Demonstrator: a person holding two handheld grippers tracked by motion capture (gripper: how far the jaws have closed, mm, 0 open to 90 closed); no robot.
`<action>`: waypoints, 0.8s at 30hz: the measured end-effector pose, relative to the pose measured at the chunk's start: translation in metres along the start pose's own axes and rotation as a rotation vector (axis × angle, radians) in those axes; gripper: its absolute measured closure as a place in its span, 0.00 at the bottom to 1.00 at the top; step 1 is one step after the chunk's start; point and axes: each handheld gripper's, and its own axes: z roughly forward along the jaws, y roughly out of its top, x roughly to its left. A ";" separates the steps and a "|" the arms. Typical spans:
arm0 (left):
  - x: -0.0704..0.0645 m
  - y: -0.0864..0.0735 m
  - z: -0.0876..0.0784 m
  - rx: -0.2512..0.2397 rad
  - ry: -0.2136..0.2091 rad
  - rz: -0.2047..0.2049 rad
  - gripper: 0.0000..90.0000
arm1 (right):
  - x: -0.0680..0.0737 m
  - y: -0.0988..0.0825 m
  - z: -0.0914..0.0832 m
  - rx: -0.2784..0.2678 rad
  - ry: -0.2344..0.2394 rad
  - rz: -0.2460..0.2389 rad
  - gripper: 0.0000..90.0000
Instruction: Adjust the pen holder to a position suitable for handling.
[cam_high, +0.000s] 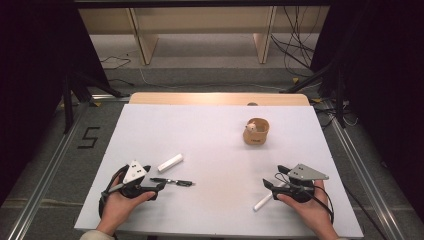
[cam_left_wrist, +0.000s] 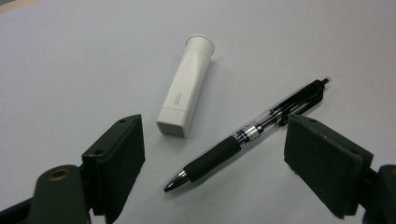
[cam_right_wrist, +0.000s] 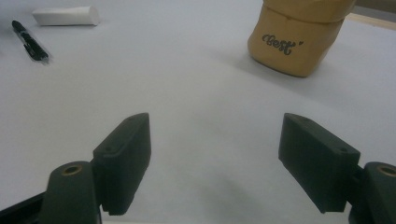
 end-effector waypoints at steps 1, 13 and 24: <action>0.000 0.000 0.000 0.003 -0.002 0.005 0.22 | 0.000 0.000 0.000 -0.002 0.000 0.000 0.29; -0.001 0.002 0.002 0.002 0.000 0.011 0.23 | 0.001 -0.001 -0.001 0.002 0.002 -0.006 0.29; -0.001 0.001 0.002 0.004 0.003 0.011 0.24 | 0.001 -0.001 -0.002 0.000 0.004 -0.009 0.29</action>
